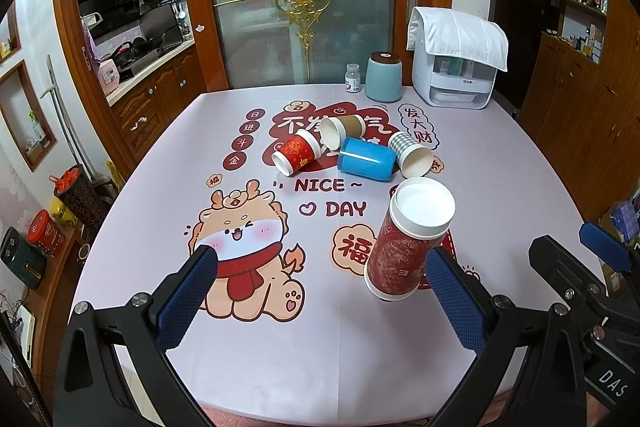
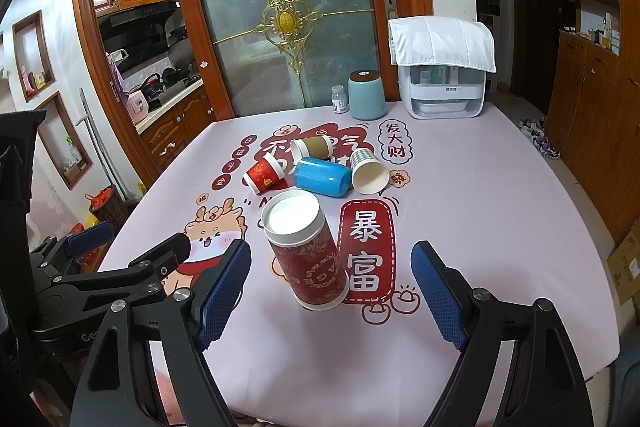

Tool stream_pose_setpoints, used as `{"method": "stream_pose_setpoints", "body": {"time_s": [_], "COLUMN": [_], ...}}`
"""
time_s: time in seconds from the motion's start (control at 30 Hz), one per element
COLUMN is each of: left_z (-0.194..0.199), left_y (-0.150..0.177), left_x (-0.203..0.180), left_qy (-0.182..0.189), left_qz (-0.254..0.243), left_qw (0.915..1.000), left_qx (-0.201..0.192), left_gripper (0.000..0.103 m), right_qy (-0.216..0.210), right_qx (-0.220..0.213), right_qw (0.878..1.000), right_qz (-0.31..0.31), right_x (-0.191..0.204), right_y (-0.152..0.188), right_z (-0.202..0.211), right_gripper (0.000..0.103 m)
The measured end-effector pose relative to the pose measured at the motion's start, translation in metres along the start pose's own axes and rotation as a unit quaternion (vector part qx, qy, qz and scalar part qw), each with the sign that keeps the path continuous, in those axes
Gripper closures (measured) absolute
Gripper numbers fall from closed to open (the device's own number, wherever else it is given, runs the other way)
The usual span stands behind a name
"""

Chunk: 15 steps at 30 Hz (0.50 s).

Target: Flip cup upside down

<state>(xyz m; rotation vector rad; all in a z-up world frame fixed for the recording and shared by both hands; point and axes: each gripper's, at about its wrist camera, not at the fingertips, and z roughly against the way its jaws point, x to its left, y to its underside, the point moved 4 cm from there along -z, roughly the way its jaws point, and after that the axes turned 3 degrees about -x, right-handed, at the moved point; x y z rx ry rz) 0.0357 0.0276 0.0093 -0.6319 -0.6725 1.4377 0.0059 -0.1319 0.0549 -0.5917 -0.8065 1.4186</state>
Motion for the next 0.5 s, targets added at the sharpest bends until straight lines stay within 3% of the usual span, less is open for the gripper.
{"method": "stream_pose_setpoints", "body": {"time_s": [0.5], "left_z": [0.0003], "left_y": [-0.0002], "left_x": [0.0002], "left_qy": [0.0], "left_qz": [0.0], "left_qw": [1.0], "left_qx": [0.0], "left_gripper": [0.001], "right_qy": [-0.003], "right_qx": [0.005], "right_qw": [1.0], "right_qz": [-0.002], "right_x": [0.0033], "right_y": [0.0029], "right_z": [-0.0024], "right_gripper": [0.019]}}
